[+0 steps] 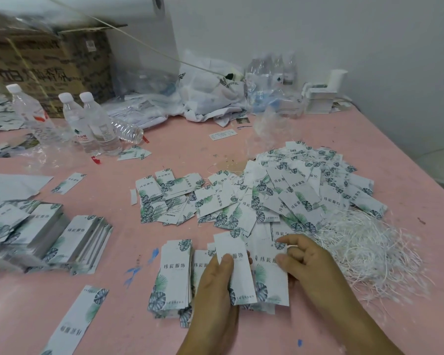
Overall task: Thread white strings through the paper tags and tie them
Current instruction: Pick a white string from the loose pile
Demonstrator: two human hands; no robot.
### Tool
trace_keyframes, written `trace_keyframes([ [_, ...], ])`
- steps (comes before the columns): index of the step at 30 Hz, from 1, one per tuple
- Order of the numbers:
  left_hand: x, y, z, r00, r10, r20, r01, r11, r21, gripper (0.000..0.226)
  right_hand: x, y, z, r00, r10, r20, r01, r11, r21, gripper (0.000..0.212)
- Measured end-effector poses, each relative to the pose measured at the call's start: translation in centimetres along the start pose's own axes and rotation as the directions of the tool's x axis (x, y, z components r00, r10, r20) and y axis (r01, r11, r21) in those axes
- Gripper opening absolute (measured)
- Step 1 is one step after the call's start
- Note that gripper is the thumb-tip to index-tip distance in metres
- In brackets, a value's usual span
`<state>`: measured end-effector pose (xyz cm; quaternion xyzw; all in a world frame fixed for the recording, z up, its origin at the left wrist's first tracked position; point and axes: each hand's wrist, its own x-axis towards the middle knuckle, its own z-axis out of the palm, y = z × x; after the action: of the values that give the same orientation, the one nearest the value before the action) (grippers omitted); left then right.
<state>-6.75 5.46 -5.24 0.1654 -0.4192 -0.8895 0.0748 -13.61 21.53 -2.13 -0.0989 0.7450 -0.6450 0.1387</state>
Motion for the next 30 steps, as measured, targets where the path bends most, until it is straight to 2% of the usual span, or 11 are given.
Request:
trace_keyframes([
  [2, -0.1, -0.3, 0.1, 0.998, 0.011, 0.066, -0.016, 0.997, 0.078, 0.033, -0.2, 0.0, 0.2, 0.998, -0.061, -0.021, 0.061, 0.998, -0.006, 0.025],
  [5, -0.3, -0.6, 0.2, 0.992, 0.033, 0.12, -0.061, 0.968, 0.243, 0.038, -0.4, -0.2, 0.8, 0.994, -0.103, -0.029, 0.105, 0.993, 0.058, 0.029],
  [8, -0.5, -0.6, 0.4, 0.987, 0.029, 0.159, -0.078, 0.947, 0.312, 0.04, -0.5, -0.1, 1.5, 0.995, -0.102, 0.02, 0.099, 0.987, 0.126, 0.028],
  [11, -0.5, -0.4, 0.5, 0.986, 0.003, 0.165, -0.051, 0.955, 0.292, 0.039, -0.7, 0.1, 1.9, 0.993, -0.082, 0.081, 0.068, 0.985, 0.158, 0.034],
  [16, -0.4, 0.1, 0.1, 0.965, -0.135, 0.226, 0.097, 0.981, 0.17, 0.042, -0.9, 0.3, 2.1, 0.973, -0.059, 0.224, 0.023, 0.987, 0.158, 0.04],
  [18, -0.3, -0.1, 0.1, 0.964, -0.139, 0.226, 0.115, 0.986, 0.117, 0.039, -1.0, 0.3, 1.9, 0.977, -0.05, 0.205, 0.015, 0.986, 0.167, 0.038],
  [19, -0.3, -0.2, 0.2, 0.967, -0.147, 0.21, 0.135, 0.988, 0.07, 0.038, -0.8, 0.3, 1.6, 0.99, -0.043, 0.131, 0.028, 0.992, 0.12, 0.035],
  [21, -0.2, -0.3, 0.3, 0.971, -0.155, 0.182, 0.16, 0.987, -0.01, 0.039, -0.4, 0.3, 0.2, 0.99, -0.067, -0.122, 0.053, 0.992, -0.113, 0.026],
  [23, -0.1, 0.0, 0.2, 0.977, -0.143, 0.156, 0.147, 0.989, -0.017, 0.042, 0.0, 0.3, -1.8, 0.927, -0.178, -0.33, 0.036, 0.918, -0.395, 0.019],
  [26, -0.3, 0.6, 0.6, 0.982, -0.123, 0.145, 0.141, 0.983, -0.115, 0.051, 0.1, 0.7, -3.5, 0.917, -0.239, -0.318, -0.049, 0.726, -0.686, 0.017],
  [30, -0.4, 0.8, 1.1, 0.984, -0.093, 0.151, 0.117, 0.98, -0.161, 0.054, 0.3, 1.1, -3.2, 0.946, -0.206, -0.251, -0.079, 0.604, -0.793, 0.007],
])
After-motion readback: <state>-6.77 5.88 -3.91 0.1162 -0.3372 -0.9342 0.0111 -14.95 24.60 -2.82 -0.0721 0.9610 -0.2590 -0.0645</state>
